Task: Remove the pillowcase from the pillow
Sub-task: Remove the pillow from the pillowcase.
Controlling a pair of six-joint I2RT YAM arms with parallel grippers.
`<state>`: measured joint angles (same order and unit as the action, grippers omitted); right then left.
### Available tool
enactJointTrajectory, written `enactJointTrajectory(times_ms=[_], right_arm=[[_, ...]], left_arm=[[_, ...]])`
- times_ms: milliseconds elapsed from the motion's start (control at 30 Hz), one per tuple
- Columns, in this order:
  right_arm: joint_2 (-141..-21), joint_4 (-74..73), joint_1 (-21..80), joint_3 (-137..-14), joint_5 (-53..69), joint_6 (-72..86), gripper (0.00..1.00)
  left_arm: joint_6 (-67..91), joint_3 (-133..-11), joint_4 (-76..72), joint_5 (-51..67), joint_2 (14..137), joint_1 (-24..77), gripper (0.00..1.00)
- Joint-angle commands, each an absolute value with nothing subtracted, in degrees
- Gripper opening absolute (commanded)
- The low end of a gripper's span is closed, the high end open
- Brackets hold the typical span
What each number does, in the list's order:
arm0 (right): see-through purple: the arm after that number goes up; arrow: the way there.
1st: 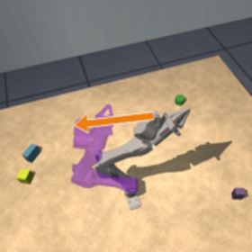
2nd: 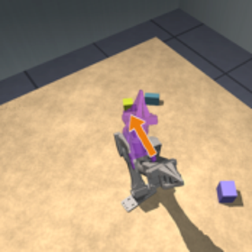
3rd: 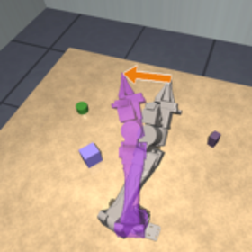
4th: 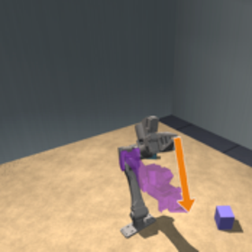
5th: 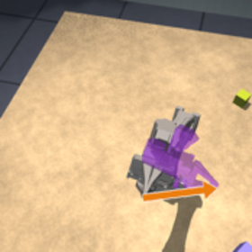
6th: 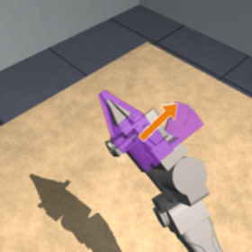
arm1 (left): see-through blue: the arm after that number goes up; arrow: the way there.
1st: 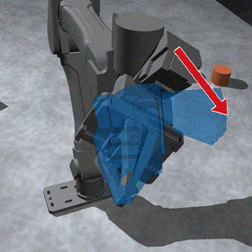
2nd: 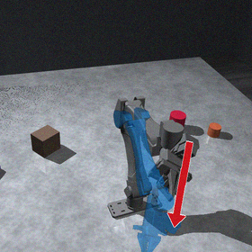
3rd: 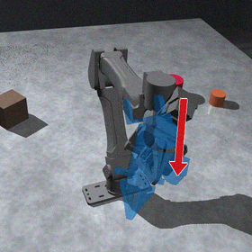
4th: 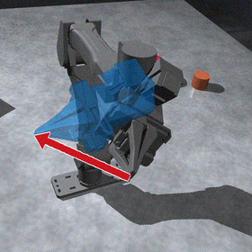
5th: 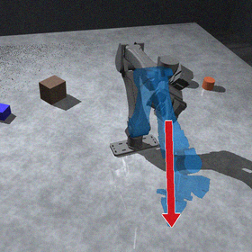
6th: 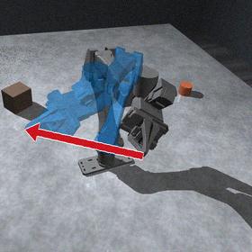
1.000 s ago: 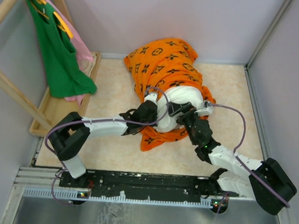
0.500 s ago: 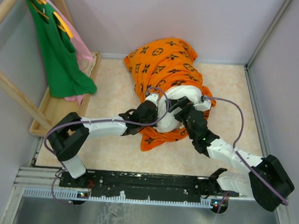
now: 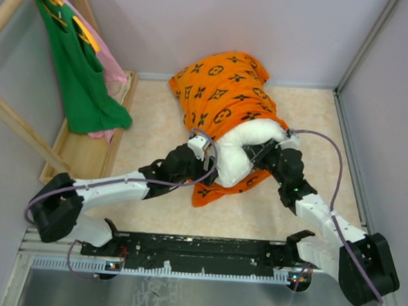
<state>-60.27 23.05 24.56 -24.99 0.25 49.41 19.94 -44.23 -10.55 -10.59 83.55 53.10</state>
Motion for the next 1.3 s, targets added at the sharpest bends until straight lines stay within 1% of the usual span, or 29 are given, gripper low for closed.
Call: enactJointTrajectory(times_ms=[0,67,167,267,367,467,633,967,1000,1033,1067,1133,1167,1200,1233,1267], right_arm=[[-55.1,19.3,15.0,-24.3,16.6,47.4,0.00],[-55.1,16.6,9.5,-24.4,22.1,47.3,0.00],[-57.6,13.1,4.3,-25.9,27.5,46.9,0.00],[-61.2,12.9,2.3,-27.2,31.7,47.6,0.00],[-64.0,15.7,1.8,-27.0,34.8,49.0,0.00],[-66.1,17.9,1.8,-27.3,37.4,49.5,0.00],[-67.7,18.5,1.8,-28.6,41.5,48.5,0.00],[-64.3,14.0,1.8,-30.5,43.7,45.8,0.00],[-63.8,14.0,1.8,-30.5,44.3,46.0,0.00],[-63.2,14.2,1.8,-30.6,44.8,46.4,0.00],[-62.6,14.2,1.8,-30.6,45.1,46.7,0.00],[-61.5,14.0,1.8,-30.9,45.1,47.4,0.00],[-61.1,13.9,1.8,-31.2,45.2,47.7,0.00],[-60.8,14.0,1.8,-31.5,45.6,48.3,0.00],[-60.7,15.0,1.6,-31.7,46.3,49.2,0.00],[-60.7,16.8,1.5,-31.8,47.6,51.0,0.00]], left_arm=[[15.9,-42.2,-14.9,-5.0,73.0,54.1,0.95],[15.3,-42.8,-12.2,-3.8,70.7,51.6,0.99],[17.2,-41.9,-12.7,3.9,67.8,44.3,1.00],[20.2,-41.5,-16.3,11.3,65.1,35.7,1.00],[17.7,-45.2,-15.9,10.1,65.6,31.7,1.00],[13.0,-51.8,-13.9,5.1,71.6,31.2,1.00],[6.0,-63.8,-13.8,-0.7,85.7,31.2,1.00],[2.2,-86.8,-13.6,0.6,112.0,31.3,0.99],[2.2,-88.5,-13.3,0.5,114.2,31.3,0.93],[1.9,-89.9,-12.8,0.4,115.9,31.3,0.82],[1.5,-90.9,-12.3,-0.1,117.7,31.3,0.67],[0.5,-90.8,-12.3,-2.8,118.4,31.2,0.31],[-0.3,-89.9,-13.0,-5.1,118.1,31.2,0.15],[-1.3,-88.8,-13.6,-7.7,117.6,30.9,0.06],[-2.5,-87.6,-14.2,-10.2,116.8,30.4,0.00],[-3.6,-86.3,-14.5,-13.2,116.1,29.7,0.00]])
